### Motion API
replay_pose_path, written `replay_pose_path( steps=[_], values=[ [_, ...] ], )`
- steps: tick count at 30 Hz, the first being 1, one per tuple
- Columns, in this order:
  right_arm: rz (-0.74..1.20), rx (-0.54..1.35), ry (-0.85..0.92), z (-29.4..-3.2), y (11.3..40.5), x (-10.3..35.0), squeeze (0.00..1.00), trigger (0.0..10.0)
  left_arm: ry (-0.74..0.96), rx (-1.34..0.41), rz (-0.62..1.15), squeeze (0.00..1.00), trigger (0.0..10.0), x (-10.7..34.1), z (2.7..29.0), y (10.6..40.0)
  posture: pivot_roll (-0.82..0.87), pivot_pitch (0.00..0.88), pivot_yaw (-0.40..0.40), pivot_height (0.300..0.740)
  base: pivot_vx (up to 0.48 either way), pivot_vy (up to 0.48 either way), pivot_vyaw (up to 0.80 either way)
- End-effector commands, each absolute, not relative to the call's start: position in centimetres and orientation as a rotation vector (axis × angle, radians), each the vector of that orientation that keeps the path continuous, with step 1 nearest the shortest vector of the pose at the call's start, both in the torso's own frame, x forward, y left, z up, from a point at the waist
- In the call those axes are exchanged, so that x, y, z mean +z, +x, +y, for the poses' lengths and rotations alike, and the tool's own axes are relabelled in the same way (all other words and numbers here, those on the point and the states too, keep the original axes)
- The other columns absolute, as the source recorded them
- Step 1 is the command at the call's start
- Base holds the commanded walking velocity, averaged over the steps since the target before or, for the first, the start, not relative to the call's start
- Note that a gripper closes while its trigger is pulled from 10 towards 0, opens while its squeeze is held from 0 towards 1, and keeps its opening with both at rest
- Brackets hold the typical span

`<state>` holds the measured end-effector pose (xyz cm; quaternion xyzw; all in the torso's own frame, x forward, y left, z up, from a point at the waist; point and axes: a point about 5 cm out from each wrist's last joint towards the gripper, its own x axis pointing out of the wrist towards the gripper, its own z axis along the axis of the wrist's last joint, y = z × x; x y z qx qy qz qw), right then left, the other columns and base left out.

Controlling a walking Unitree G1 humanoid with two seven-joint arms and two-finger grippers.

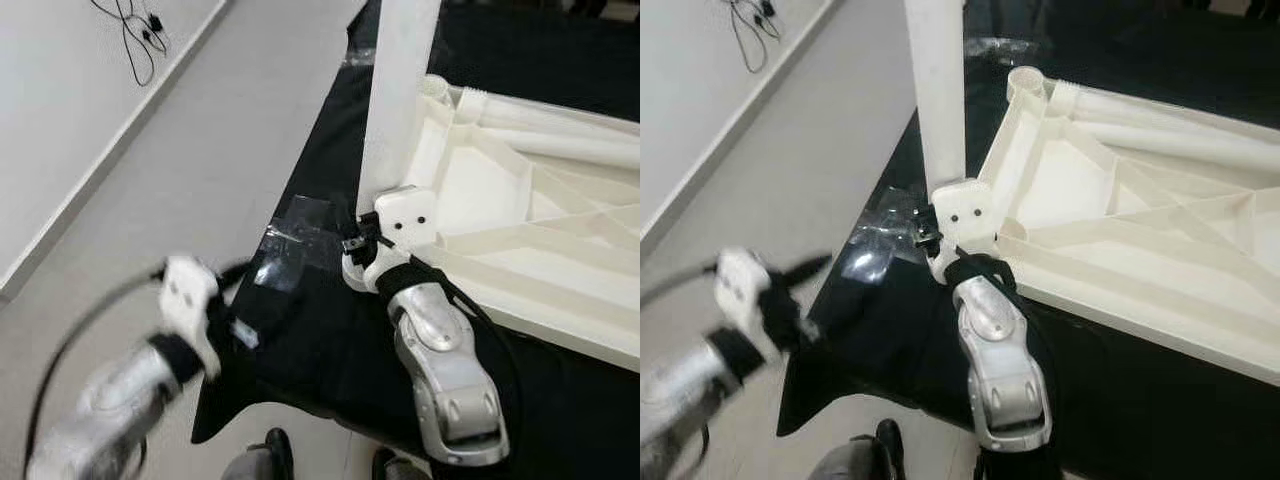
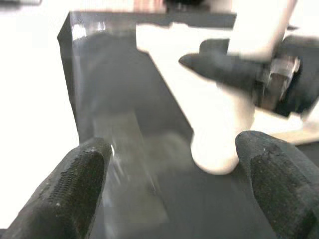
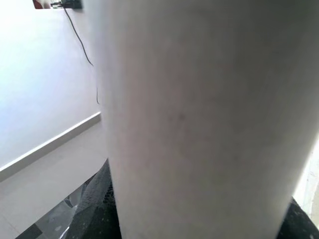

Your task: Building children table

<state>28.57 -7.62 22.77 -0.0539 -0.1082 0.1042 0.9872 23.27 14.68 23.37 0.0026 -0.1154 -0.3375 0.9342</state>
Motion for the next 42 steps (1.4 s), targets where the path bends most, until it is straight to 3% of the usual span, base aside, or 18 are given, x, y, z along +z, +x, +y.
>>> replay_pose_path(
  steps=[1,2,3,11,16,22,26,32,33,40,41,42],
  values=[
    [0.058,0.103,-0.099,-9.4,29.6,17.5,0.0,10.0,-0.01,-0.73,-0.247,0.0,10.0,24.5,15.0,23.5,0.04,0.272,0.06,0.74,0.0,0.0,0.0],
    [0.058,0.103,-0.099,-9.4,29.6,17.5,0.0,10.0,-0.01,-0.73,-0.247,0.0,10.0,24.5,15.0,23.5,0.04,0.272,0.06,0.74,0.0,0.0,0.0],
    [0.04,0.093,-0.08,-9.3,30.2,17.8,0.0,10.0,-0.03,-0.816,-0.356,0.0,10.0,28.2,15.0,24.4,0.03,0.251,0.069,0.74,0.0,0.0,0.0],
    [0.003,0.105,-0.018,-8.6,30.5,18.0,0.0,10.0,-0.133,-0.981,-0.483,0.0,10.0,33.5,14.4,25.9,0.02,0.225,0.086,0.74,0.0,0.0,0.0],
    [-0.016,0.121,0.01,-8.3,30.4,18.1,0.0,10.0,-0.213,-1.072,-0.503,0.0,10.0,35.5,13.6,27.1,0.02,0.223,0.095,0.74,0.0,0.0,0.0],
    [-0.044,0.14,0.036,-7.8,30.3,18.5,0.0,10.0,-0.284,-1.25,-0.406,0.0,10.0,36.9,11.1,29.0,0.02,0.223,0.107,0.74,0.0,0.0,0.0],
    [-0.066,0.166,0.062,-7.0,30.3,19.0,0.0,10.0,-0.252,-1.392,-0.266,0.0,10.0,36.6,9.6,30.4,0.03,0.233,0.117,0.74,0.0,0.0,0.0],
    [-0.086,0.192,0.058,-6.5,30.2,19.3,0.0,10.0,-0.202,-1.437,-0.221,0.0,10.0,36.3,9.1,30.7,0.03,0.236,0.124,0.74,0.0,0.0,0.0],
    [-0.109,0.232,0.054,-5.7,29.9,19.7,0.0,10.0,-0.128,-1.459,-0.193,0.0,10.0,36.1,8.5,31.0,0.03,0.24,0.132,0.74,0.0,0.0,0.0],
    [-0.134,0.28,0.055,-5.0,29.7,20.1,0.0,10.0,-0.006,-1.375,-0.228,0.0,10.0,36.7,7.7,32.1,0.04,0.239,0.133,0.74,0.0,0.0,0.0],
    [-0.139,0.291,0.057,-4.8,29.6,20.2,0.0,10.0,0.027,-1.332,-0.259,0.0,3.3,37.1,7.6,32.6,0.04,0.238,0.132,0.74,0.0,0.0,0.0],
    [-0.139,0.291,0.057,-4.8,29.6,20.2,0.0,10.0,0.027,-1.332,-0.259,0.0,3.3,37.1,7.6,32.6,0.04,0.238,0.132,0.74,0.0,0.0,0.0]
  ],
)
